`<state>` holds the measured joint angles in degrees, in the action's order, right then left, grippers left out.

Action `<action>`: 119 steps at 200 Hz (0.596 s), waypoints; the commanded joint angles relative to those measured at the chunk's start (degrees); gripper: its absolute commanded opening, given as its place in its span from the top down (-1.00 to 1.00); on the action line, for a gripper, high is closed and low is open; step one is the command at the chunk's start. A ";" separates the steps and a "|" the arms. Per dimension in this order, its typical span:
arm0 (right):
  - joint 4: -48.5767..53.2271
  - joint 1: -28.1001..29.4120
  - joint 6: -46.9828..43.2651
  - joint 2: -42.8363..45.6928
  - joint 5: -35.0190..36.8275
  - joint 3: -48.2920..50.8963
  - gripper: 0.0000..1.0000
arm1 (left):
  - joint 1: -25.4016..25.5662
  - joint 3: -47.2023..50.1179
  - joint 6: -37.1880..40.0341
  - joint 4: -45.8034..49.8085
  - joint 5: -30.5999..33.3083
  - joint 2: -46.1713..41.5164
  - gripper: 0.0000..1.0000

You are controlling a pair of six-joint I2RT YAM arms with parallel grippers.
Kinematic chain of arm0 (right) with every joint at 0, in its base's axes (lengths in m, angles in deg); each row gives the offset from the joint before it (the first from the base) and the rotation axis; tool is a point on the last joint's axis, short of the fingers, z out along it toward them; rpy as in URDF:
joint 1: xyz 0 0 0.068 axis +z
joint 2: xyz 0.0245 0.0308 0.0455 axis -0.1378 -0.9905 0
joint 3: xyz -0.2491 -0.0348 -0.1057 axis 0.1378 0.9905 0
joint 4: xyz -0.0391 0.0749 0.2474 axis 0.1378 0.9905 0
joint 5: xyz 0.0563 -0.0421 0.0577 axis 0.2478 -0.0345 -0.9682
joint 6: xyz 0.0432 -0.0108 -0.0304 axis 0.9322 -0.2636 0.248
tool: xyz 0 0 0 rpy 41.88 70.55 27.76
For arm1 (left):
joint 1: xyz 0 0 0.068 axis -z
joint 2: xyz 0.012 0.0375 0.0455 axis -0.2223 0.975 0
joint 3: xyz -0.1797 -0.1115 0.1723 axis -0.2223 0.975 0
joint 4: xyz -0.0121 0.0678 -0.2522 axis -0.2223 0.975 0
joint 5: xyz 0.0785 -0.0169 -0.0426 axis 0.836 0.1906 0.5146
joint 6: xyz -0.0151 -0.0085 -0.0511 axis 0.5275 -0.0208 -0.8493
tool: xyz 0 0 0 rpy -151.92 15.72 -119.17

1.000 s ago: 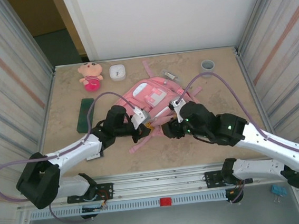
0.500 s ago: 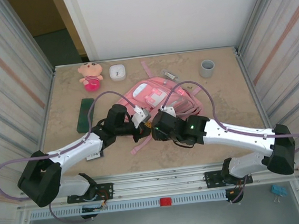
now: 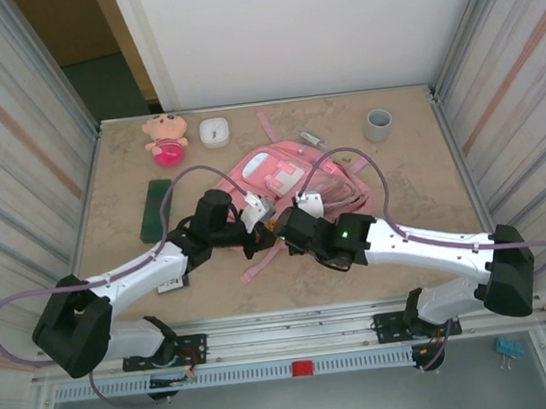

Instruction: Pack the student bag

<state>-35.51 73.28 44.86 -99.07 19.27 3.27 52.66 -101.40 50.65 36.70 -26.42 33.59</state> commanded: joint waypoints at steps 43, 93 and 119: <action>0.98 0.68 -0.86 -2.03 4.36 0.24 0.27 | 0.09 -2.53 -3.37 -1.94 -5.49 -0.47 1.00; 9.57 1.33 2.07 -3.83 10.48 -2.15 0.47 | 0.09 -2.77 -3.34 -1.56 -5.32 -0.64 1.00; 12.30 1.26 3.43 -1.51 13.01 -1.55 0.53 | 0.09 -2.62 -3.12 -1.32 -4.95 -0.80 1.00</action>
<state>-31.62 75.29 45.69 -102.00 25.02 1.67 52.66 -101.60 50.41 36.96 -26.62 33.96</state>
